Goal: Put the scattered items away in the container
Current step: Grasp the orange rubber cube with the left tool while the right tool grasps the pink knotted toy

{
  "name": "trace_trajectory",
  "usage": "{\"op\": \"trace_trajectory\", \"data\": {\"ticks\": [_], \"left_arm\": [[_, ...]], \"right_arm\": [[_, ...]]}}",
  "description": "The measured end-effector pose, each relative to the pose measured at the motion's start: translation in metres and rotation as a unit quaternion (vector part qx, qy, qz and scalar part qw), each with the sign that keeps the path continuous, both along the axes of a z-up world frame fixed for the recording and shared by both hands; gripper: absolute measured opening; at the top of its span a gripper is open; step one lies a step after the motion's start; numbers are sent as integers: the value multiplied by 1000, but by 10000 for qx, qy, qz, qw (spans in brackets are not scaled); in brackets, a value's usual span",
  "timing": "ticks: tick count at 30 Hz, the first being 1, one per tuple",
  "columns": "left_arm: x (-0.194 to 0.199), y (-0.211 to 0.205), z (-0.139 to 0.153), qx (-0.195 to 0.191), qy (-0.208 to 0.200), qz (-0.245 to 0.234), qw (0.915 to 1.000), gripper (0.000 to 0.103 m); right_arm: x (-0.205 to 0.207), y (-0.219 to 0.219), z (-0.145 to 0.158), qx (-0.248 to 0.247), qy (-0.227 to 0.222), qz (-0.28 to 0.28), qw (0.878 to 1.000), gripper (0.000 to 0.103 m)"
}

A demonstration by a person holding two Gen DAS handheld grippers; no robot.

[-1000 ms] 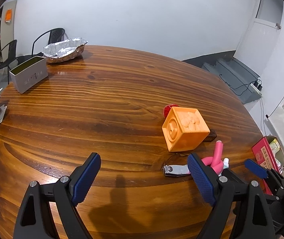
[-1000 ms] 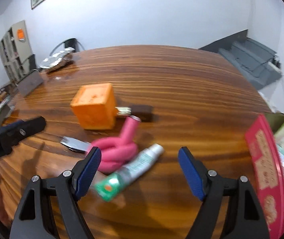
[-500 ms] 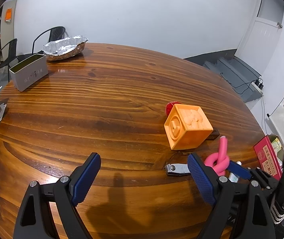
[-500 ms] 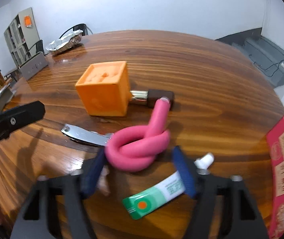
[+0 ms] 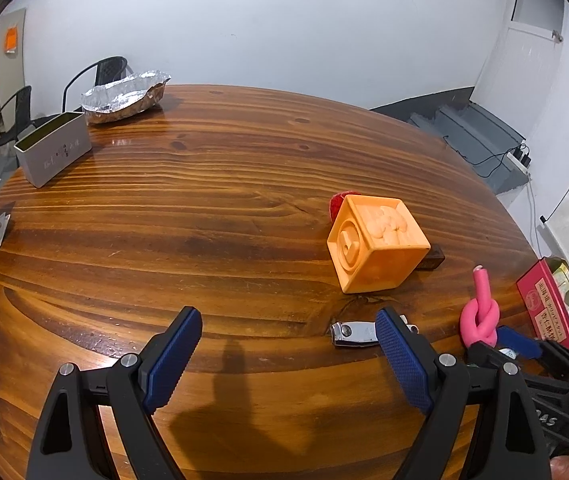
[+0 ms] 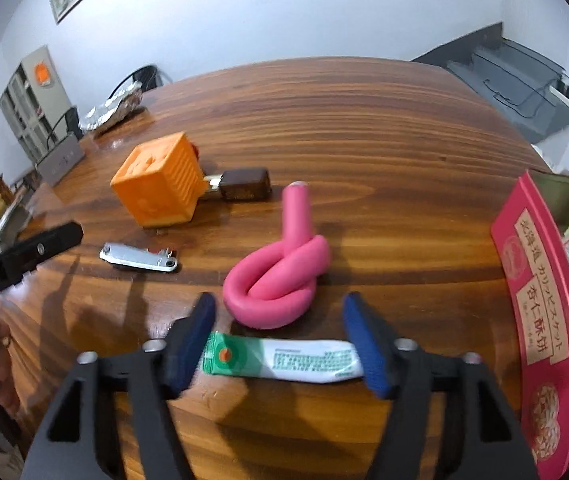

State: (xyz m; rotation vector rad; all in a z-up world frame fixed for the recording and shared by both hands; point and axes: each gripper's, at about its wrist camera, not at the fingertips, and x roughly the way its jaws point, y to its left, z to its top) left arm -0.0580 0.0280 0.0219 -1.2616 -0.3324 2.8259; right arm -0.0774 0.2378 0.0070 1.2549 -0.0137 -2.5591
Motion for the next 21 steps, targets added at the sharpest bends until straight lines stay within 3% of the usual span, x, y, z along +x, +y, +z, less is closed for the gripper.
{"op": "trace_trajectory", "data": {"ticks": [12, 21], "left_arm": [[-32, 62, 11, -338, 88, -551, 9979, 90], [-67, 79, 0, -461, 26, -359, 9983, 90]], "right_arm": [[-7, -10, -4, 216, 122, -50, 9997, 75], [-3, -11, 0, 296, 285, -61, 9991, 75]]}}
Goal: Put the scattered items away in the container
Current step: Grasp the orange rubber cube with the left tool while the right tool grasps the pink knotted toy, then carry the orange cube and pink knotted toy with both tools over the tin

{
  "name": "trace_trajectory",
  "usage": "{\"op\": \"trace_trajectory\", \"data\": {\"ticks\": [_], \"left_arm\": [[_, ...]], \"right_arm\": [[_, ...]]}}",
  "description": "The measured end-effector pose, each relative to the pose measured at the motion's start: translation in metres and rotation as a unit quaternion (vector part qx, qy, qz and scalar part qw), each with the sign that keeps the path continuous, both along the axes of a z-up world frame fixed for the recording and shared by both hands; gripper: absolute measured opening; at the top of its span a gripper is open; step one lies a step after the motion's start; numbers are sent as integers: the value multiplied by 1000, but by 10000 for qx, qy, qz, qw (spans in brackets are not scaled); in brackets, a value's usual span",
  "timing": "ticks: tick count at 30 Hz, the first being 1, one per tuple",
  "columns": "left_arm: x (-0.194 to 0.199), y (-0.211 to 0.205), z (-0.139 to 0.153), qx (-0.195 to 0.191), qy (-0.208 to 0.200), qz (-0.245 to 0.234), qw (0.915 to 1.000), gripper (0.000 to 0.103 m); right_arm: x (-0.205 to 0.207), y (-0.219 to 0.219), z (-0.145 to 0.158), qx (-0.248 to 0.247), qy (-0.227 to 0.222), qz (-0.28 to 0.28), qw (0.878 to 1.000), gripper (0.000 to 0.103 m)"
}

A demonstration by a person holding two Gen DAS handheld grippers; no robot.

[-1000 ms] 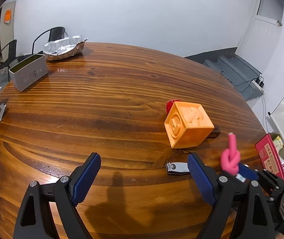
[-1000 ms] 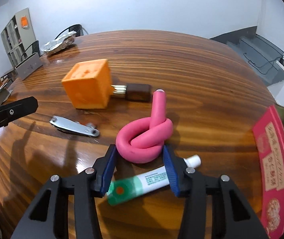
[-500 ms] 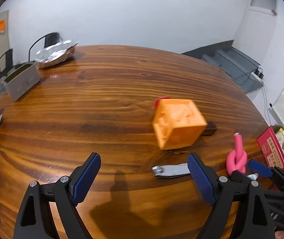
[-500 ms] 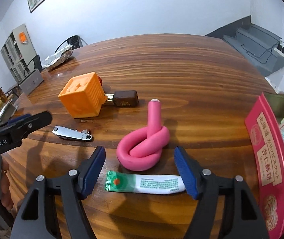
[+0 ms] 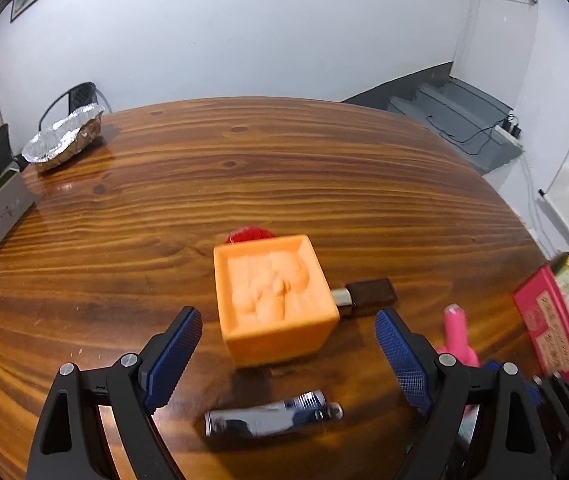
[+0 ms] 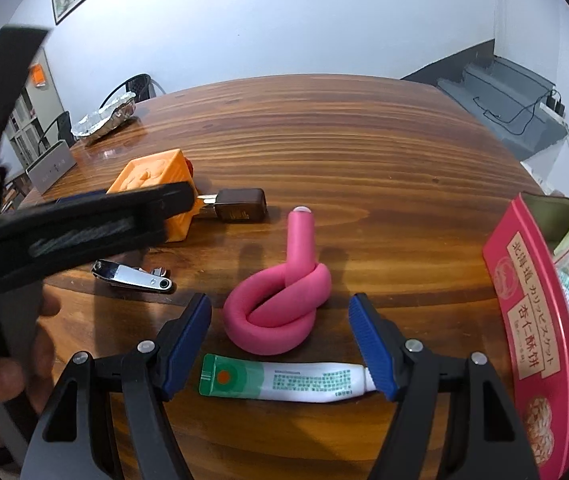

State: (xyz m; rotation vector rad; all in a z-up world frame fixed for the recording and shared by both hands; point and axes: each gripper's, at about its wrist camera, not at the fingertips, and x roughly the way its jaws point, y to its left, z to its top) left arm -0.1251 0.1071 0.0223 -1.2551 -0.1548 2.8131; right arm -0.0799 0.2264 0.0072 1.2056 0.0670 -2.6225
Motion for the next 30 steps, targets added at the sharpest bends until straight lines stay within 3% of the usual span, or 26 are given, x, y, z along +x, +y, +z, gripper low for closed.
{"op": "trace_trajectory", "data": {"ticks": [2, 4, 5, 9, 30], "left_arm": [[-2, -3, -3, 40, 46, 80, 9999, 90], [-4, -8, -7, 155, 23, 56, 9999, 60], [-4, -10, -7, 214, 36, 16, 9998, 60], [3, -15, 0, 256, 153, -10, 9996, 55], [51, -46, 68, 822, 985, 101, 9917, 55]], "right_arm": [[-2, 0, -3, 33, -69, 12, 10000, 73], [-4, 1, -5, -4, -125, -10, 9999, 60], [-5, 3, -6, -47, -150, -26, 9999, 52], [-3, 4, -5, -72, -134, -65, 9999, 52], [21, 20, 40, -578, 542, -284, 9965, 52]]}}
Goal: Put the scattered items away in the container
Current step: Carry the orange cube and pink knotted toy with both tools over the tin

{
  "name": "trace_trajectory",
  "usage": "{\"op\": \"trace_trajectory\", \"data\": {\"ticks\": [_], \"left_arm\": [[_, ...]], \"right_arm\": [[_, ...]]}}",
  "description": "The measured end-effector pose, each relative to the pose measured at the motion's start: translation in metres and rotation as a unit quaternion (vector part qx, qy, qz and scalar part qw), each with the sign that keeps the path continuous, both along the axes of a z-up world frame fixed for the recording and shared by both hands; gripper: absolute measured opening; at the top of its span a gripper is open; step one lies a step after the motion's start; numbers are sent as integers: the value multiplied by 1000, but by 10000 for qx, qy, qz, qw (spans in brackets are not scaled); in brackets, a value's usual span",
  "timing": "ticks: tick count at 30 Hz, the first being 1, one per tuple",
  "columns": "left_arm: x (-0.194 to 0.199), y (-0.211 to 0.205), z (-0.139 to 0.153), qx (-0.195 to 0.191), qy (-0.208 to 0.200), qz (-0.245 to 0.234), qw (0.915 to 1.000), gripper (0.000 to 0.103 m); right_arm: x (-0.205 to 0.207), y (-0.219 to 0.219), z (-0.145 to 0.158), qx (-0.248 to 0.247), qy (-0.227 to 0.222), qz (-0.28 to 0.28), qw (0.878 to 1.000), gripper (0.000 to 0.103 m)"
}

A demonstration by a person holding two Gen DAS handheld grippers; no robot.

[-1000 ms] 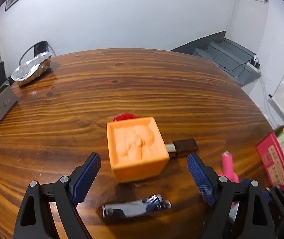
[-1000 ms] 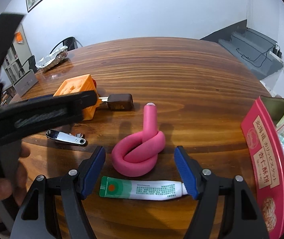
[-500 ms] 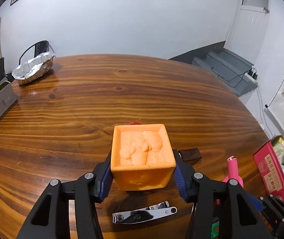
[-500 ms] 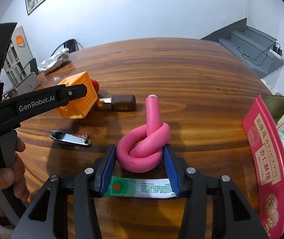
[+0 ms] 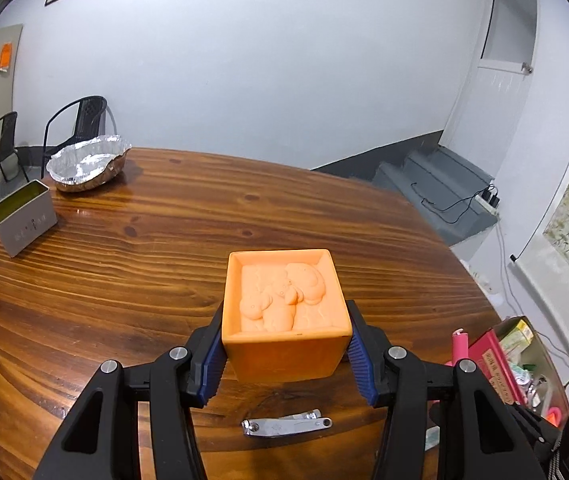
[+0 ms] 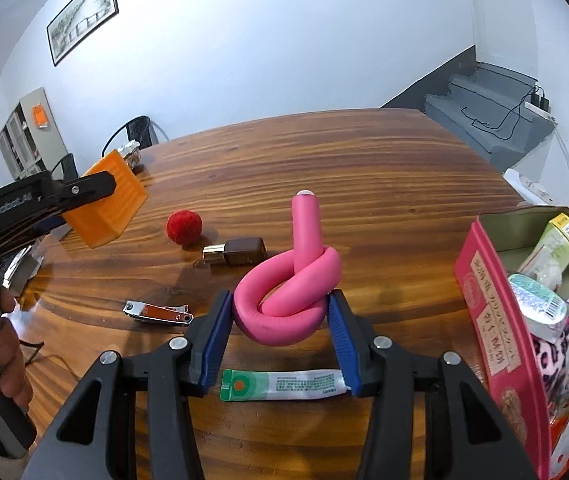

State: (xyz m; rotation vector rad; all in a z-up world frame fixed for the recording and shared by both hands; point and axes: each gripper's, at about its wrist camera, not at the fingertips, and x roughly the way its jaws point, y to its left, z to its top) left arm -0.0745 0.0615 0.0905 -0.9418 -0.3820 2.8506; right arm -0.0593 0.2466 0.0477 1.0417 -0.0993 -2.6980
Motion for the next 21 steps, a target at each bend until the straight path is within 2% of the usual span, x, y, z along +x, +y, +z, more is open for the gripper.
{"op": "trace_trajectory", "data": {"ticks": [11, 17, 21], "left_arm": [[24, 23, 8, 23, 115, -279, 9995, 55], [39, 44, 13, 12, 188, -533, 9984, 55], [46, 64, 15, -15, 211, -737, 9971, 55]], "right_arm": [[23, 23, 29, -134, 445, -416, 9981, 52], [66, 72, 51, -66, 1016, -1111, 9886, 52], [85, 110, 54, -33, 1068, -1577, 9817, 52]]}}
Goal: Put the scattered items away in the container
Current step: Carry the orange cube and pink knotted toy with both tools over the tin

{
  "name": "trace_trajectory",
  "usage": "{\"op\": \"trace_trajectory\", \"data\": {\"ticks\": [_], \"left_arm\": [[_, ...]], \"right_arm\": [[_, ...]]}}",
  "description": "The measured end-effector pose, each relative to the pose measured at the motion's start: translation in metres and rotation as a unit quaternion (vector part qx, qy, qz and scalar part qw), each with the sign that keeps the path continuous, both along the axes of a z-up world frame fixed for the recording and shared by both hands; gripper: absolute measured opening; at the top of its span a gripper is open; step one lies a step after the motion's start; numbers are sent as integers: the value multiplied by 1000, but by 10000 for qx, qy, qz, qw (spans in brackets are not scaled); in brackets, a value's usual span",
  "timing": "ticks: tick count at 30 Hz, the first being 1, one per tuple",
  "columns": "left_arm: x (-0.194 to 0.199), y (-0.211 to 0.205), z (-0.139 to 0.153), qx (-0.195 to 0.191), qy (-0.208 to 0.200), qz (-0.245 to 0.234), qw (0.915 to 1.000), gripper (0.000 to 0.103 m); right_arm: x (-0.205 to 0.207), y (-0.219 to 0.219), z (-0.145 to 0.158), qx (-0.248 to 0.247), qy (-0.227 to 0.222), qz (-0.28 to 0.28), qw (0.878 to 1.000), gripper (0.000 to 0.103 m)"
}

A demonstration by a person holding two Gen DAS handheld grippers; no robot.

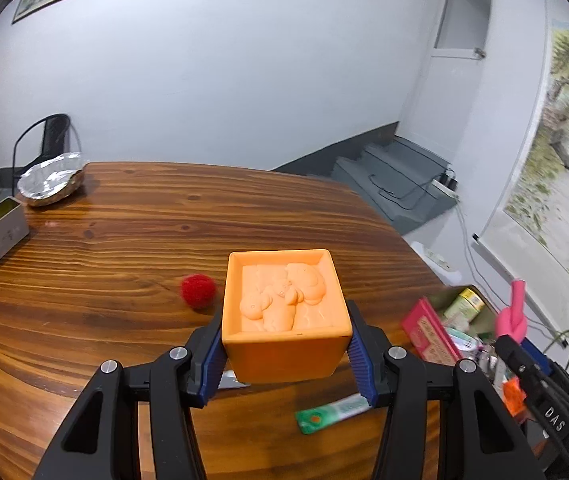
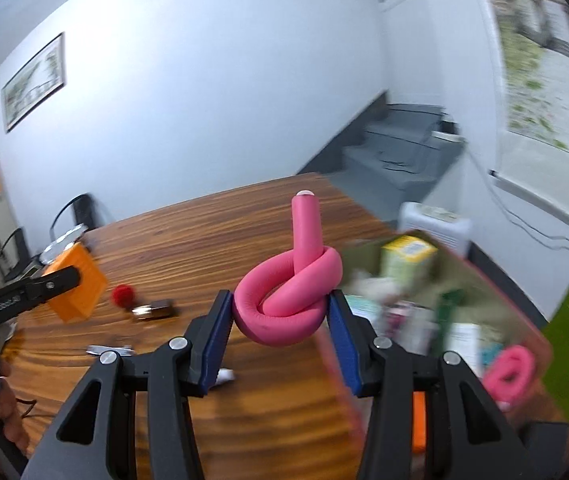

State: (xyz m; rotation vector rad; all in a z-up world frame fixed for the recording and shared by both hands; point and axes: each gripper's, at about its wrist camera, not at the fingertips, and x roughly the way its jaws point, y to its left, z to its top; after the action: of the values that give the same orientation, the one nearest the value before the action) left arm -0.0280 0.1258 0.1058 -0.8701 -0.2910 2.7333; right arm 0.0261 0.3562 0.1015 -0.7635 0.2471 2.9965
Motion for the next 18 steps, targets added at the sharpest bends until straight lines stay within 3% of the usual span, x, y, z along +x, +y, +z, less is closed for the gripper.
{"op": "trace_trajectory", "data": {"ticks": [9, 18], "left_arm": [[11, 61, 11, -129, 51, -543, 9984, 55], [15, 134, 18, -351, 117, -1191, 9922, 55]], "right_arm": [[26, 73, 8, -46, 19, -807, 9967, 52], [30, 111, -1, -75, -230, -1035, 9943, 52]]}}
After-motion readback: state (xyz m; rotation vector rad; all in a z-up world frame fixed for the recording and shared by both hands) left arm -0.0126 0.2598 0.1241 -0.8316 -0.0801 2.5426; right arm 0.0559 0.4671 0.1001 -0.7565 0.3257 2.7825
